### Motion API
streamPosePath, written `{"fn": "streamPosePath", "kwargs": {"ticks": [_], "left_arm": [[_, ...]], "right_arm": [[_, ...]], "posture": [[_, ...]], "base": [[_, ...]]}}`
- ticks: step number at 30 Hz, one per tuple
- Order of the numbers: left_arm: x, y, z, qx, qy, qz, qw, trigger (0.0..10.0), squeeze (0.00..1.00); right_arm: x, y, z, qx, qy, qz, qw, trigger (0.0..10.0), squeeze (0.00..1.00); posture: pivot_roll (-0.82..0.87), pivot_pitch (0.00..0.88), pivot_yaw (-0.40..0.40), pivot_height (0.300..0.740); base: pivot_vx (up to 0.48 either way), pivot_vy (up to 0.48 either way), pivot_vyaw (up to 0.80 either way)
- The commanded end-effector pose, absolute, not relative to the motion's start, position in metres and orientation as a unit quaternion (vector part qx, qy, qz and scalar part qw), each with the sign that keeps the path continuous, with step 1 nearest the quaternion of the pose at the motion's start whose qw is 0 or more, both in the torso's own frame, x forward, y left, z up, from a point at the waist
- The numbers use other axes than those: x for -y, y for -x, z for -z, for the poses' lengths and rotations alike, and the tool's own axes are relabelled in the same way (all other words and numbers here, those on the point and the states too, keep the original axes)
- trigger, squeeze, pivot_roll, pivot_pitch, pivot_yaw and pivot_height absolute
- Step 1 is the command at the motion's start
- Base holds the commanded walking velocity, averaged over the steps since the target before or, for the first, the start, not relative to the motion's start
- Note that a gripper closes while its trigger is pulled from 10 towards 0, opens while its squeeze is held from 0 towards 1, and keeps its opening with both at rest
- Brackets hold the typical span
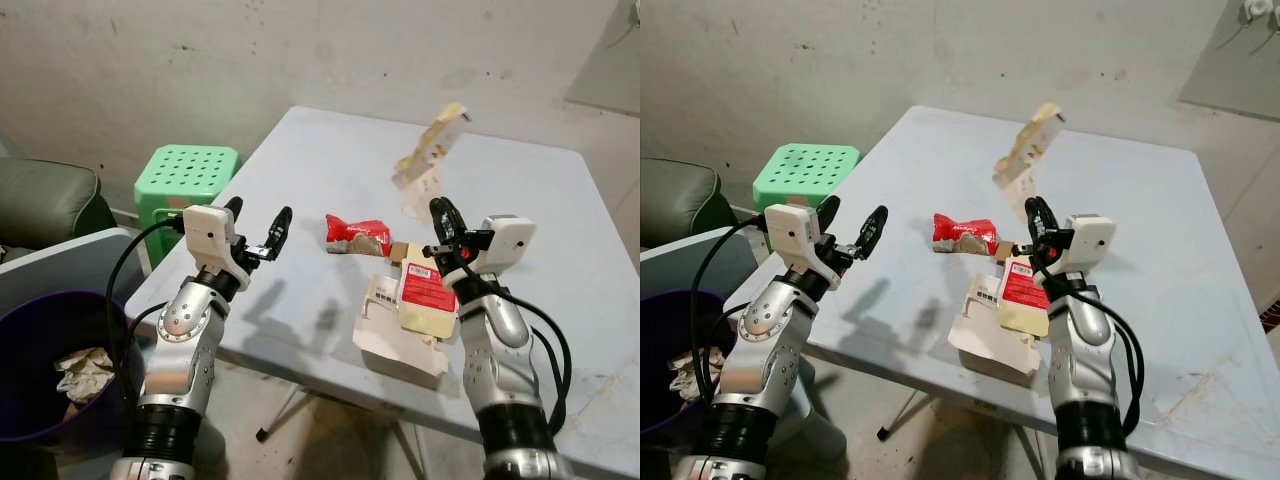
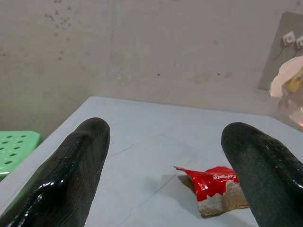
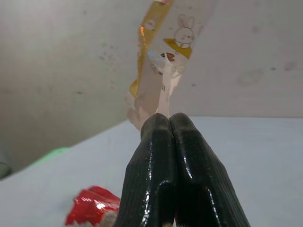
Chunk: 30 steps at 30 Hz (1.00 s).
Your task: Picking trash to rubbish bin
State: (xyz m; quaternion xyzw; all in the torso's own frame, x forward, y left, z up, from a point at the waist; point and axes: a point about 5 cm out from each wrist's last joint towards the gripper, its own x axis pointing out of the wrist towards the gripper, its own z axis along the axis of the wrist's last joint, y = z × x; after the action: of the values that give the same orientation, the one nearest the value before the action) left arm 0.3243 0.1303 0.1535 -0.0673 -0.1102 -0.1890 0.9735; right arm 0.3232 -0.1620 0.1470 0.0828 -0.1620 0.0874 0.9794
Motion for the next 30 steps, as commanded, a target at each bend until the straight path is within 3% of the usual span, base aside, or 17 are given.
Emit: {"fn": "streamPosePath", "kwargs": {"ticks": [1,8,30], "left_arm": [[-0.132,-0.325,-0.154,0.110,0.074,0.186,0.974,10.0,0.00],[-0.134,-0.332,-0.158,0.112,0.067,0.186,0.974,10.0,0.00],[-0.127,-0.341,-0.159,0.102,0.059,0.184,0.976,10.0,0.00]], "right_arm": [[0.163,-0.321,-0.152,0.165,-0.065,-0.080,0.981,10.0,0.00],[0.165,-0.318,-0.149,0.148,-0.014,-0.067,0.987,10.0,0.00],[0.156,-0.318,-0.149,0.120,-0.002,-0.062,0.991,10.0,0.00]], "posture": [[0.04,0.003,-0.028,0.715],[0.03,0.005,-0.021,0.715],[0.04,0.018,-0.018,0.715]], "base": [[0.000,0.000,0.00],[0.000,0.000,0.00],[0.000,0.000,0.80]]}}
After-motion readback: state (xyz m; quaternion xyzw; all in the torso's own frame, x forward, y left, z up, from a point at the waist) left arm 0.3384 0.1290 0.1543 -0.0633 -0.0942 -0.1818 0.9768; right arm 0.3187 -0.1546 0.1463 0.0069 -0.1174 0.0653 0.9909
